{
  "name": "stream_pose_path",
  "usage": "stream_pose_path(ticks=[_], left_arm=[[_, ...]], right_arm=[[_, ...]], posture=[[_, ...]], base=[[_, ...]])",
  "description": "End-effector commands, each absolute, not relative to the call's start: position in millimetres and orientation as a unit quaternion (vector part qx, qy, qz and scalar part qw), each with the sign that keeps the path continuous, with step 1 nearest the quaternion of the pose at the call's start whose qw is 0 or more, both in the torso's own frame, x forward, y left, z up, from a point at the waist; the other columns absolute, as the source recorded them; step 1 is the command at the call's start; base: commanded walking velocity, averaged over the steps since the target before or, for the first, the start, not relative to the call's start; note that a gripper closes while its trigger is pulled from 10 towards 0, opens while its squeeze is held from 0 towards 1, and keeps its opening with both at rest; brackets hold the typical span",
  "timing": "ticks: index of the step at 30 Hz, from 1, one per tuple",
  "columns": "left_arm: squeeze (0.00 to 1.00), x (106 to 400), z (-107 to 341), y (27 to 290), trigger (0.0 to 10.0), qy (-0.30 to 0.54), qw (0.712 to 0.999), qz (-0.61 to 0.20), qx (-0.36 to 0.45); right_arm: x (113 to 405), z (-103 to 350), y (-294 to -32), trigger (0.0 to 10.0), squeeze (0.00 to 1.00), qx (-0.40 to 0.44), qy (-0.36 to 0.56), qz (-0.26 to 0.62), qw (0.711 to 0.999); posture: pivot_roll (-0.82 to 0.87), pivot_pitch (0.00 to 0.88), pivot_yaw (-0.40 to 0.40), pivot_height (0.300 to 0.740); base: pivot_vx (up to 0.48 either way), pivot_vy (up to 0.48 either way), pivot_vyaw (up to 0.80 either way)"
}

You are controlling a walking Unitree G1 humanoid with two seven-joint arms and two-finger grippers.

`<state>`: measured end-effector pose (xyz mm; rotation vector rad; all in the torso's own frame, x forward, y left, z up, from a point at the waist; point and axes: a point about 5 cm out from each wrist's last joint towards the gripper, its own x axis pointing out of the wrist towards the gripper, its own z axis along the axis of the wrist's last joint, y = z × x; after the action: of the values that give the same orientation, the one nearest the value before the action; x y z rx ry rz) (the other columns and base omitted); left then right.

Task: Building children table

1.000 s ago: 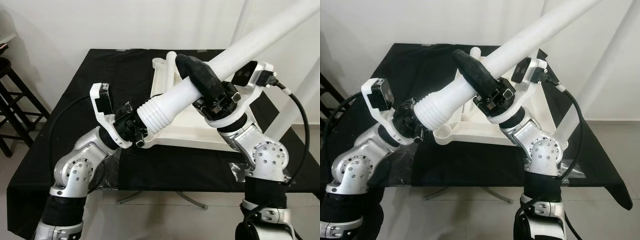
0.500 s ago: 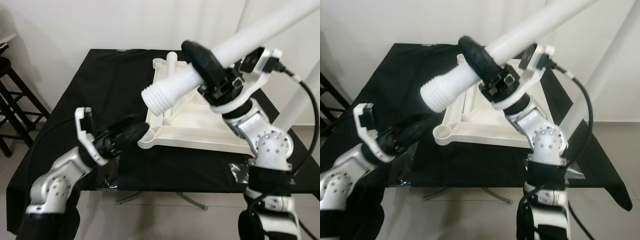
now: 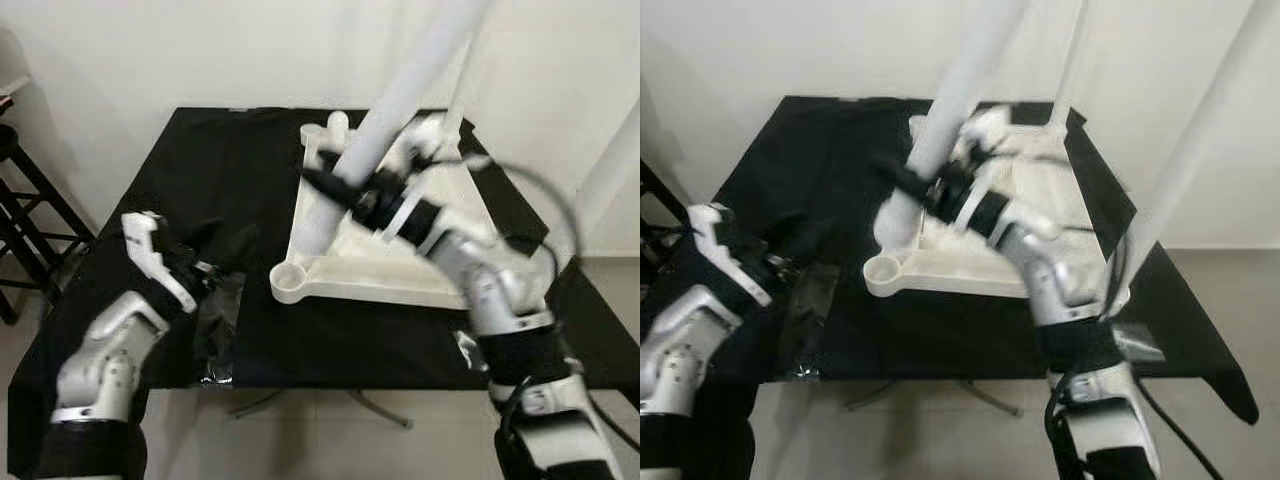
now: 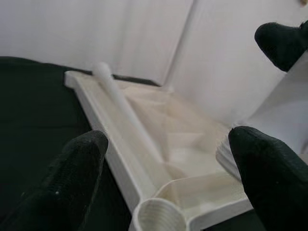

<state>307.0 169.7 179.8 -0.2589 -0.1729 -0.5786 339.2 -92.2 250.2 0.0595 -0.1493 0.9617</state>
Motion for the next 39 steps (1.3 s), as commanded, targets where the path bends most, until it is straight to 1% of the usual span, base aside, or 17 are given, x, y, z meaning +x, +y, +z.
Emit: stream_pose_path(ticks=[1, 2, 4, 7, 8, 9, 11, 14, 15, 23, 26, 28, 29, 30, 34, 36, 39], left_arm=[[0.0, 308.4, 181.2, 164.6, 10.0, -0.086, 0.951, -0.277, -0.107], [0.0, 309.2, 180.1, 161.0, 10.0, -0.083, 0.953, -0.271, -0.105], [0.0, 310.1, 178.7, 157.2, 10.0, -0.082, 0.958, -0.256, -0.1], [0.0, 310.9, 177.3, 155.4, 10.0, -0.081, 0.963, -0.239, -0.091], [0.0, 311.6, 175.5, 155.1, 10.0, -0.077, 0.969, -0.219, -0.083], [0.0, 314.4, 171.6, 157.5, 10.0, -0.065, 0.978, -0.186, -0.069], [0.0, 317.2, 168.2, 165.6, 10.0, -0.06, 0.987, -0.134, -0.068], [0.0, 318.1, 167.2, 169.8, 10.0, -0.059, 0.99, -0.11, -0.059], [0.0, 320.3, 165.0, 173.1, 10.0, -0.044, 0.994, -0.091, -0.028], [0.0, 322.5, 167.5, 174.2, 10.0, -0.057, 0.995, -0.079, -0.035], [0.0, 322.7, 170.6, 172.1, 10.0, -0.068, 0.994, -0.082, -0.03], [0.0, 319.8, 175.0, 161.7, 10.0, -0.084, 0.99, -0.109, -0.015], [0.0, 319.8, 175.0, 161.7, 10.0, -0.084, 0.99, -0.109, -0.015], [0.0, 317.3, 177.0, 156.2, 10.0, -0.09, 0.988, -0.124, -0.016], [0.0, 316.2, 179.5, 153.8, 10.0, -0.095, 0.986, -0.133, -0.019], [0.0, 316.2, 180.3, 152.6, 10.0, -0.096, 0.986, -0.134, -0.018], [0.0, 316.2, 182.9, 150.2, 10.0, -0.101, 0.985, -0.141, -0.018]], right_arm=[[338.5, 245.1, -92.3, 10.0, 0.0, -0.006, -0.072, 0.46, 0.885], [337.3, 239.5, -91.2, 10.0, 0.0, -0.033, -0.065, 0.463, 0.883], [334.9, 234.4, -90.4, 10.0, 0.0, -0.041, -0.06, 0.468, 0.881], [332.6, 230.7, -90.2, 10.0, 0.0, -0.04, -0.057, 0.469, 0.88], [330.4, 227.9, -90.1, 10.0, 0.0, -0.035, -0.055, 0.467, 0.882], [328.9, 224.9, -89.8, 10.0, 0.0, -0.035, -0.057, 0.465, 0.883], [323.8, 221.6, -89.6, 10.0, 0.0, -0.034, -0.061, 0.463, 0.883], [321.2, 220.3, -90.3, 10.0, 0.0, -0.032, -0.064, 0.461, 0.884], [319.7, 218.8, -92.7, 10.0, 0.0, -0.028, -0.063, 0.456, 0.887], [318.9, 215.6, -94.5, 10.0, 0.0, -0.028, -0.063, 0.448, 0.891], [318.3, 214.6, -94.8, 10.0, 0.0, -0.029, -0.064, 0.447, 0.892], [319.1, 215.9, -95.3, 10.0, 0.0, -0.023, -0.07, 0.437, 0.897], [319.1, 215.9, -95.3, 10.0, 0.0, -0.023, -0.07, 0.437, 0.897], [320.3, 218.1, -95.8, 10.0, 0.0, -0.016, -0.074, 0.428, 0.901], [321.5, 220.5, -96.1, 10.0, 0.0, 0.0, -0.08, 0.419, 0.904], [321.9, 221.1, -96.5, 10.0, 0.0, -0.001, -0.081, 0.415, 0.906], [323.5, 226.7, -98.1, 10.0, 0.0, 0.031, -0.098, 0.403, 0.909]], posture=[[-0.02, 0.066, -0.046, 0.74], [-0.02, 0.068, -0.046, 0.74], [-0.02, 0.071, -0.047, 0.74], [-0.02, 0.071, -0.047, 0.74], [-0.02, 0.071, -0.047, 0.74], [-0.04, 0.069, -0.049, 0.74], [-0.05, 0.065, -0.04, 0.74], [-0.05, 0.061, -0.038, 0.74], [-0.05, 0.058, -0.036, 0.74], [-0.05, 0.053, -0.032, 0.74], [-0.06, 0.051, -0.031, 0.74], [-0.06, 0.046, -0.034, 0.74], [-0.06, 0.046, -0.034, 0.74], [-0.05, 0.045, -0.034, 0.74], [-0.05, 0.044, -0.035, 0.74], [-0.05, 0.043, -0.036, 0.74], [-0.05, 0.038, -0.037, 0.74]], base=[[0.0, 0.0, 0.0], [0.0, 0.0, 0.0], [0.0, 0.0, 0.0], [0.0, 0.0, 0.0], [0.0, 0.0, 0.0], [0.0, 0.0, 0.0], [0.0, 0.0, 0.0], [0.0, 0.102, 0.0], [0.0, 0.48, 0.0], [0.0, 0.48, 0.0], [0.0, 0.0, 0.0], [0.0, 0.0, 0.0], [0.0, 0.0, 0.0], [0.0, 0.0, 0.0], [0.0, 0.0, 0.0], [0.266, 0.0, 0.8], [0.315, 0.0, 0.68]])
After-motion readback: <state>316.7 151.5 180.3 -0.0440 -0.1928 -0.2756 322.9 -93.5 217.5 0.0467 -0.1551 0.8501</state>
